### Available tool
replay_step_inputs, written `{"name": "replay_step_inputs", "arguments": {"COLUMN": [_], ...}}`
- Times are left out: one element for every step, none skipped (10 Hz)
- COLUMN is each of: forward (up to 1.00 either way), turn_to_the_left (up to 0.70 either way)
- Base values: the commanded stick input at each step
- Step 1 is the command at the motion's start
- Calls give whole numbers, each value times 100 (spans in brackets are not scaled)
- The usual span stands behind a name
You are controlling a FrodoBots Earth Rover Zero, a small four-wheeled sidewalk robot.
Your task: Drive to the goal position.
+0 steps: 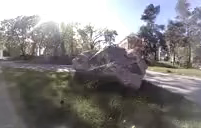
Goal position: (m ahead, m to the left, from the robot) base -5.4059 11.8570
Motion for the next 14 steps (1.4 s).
{"name": "replay_step_inputs", "arguments": {"forward": [0,0,0,0,0,0,0,0,0,0,0,0,0,0], "turn_to_the_left": [50,50,50,50,50,50,50,50,50,50,50,50,50,50]}}
